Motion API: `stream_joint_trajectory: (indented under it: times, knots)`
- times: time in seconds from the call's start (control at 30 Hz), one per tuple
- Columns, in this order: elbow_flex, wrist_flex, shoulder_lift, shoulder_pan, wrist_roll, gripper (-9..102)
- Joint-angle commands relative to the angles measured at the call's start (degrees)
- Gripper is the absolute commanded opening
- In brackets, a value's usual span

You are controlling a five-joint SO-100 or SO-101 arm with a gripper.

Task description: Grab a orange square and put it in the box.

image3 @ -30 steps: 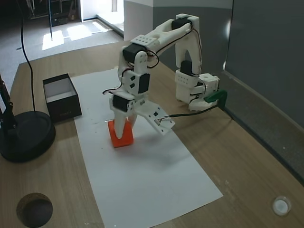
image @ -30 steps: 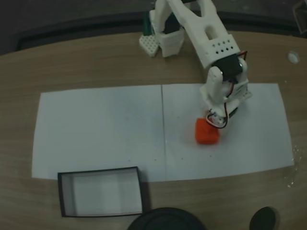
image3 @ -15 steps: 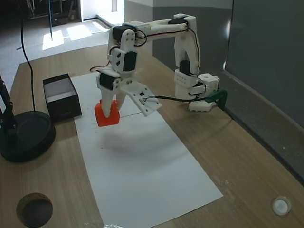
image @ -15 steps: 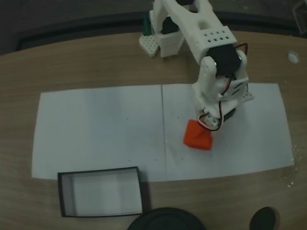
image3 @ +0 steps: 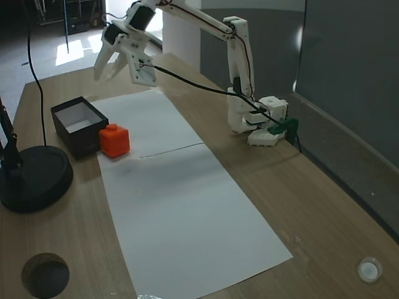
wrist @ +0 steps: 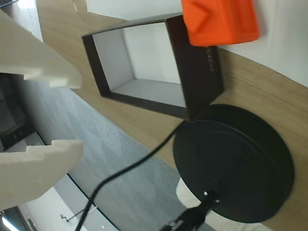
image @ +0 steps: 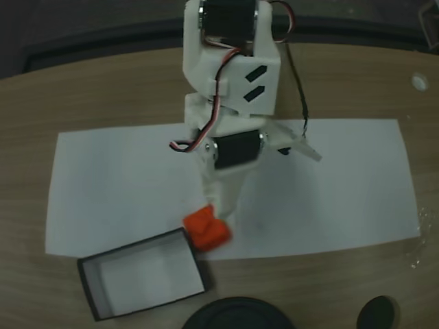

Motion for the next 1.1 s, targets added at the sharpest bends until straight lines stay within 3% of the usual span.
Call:
stream_joint_trajectory:
  times: [0.0,0.07,0.3,0.5,0.87,1.07]
  knots:
    - [-2.72,0.62,-0.35,0.70,0.26,9]
    - [-2.72,3.34,-0.97,-0.70,0.97,9]
    - [1.23,6.68,-6.86,-8.96,10.20,36]
    - [1.58,4.31,-13.54,-9.58,11.07,35]
    - [1.93,3.87,-19.42,0.62,7.47,35]
    - [2.29,3.87,-20.30,1.67,5.98,35]
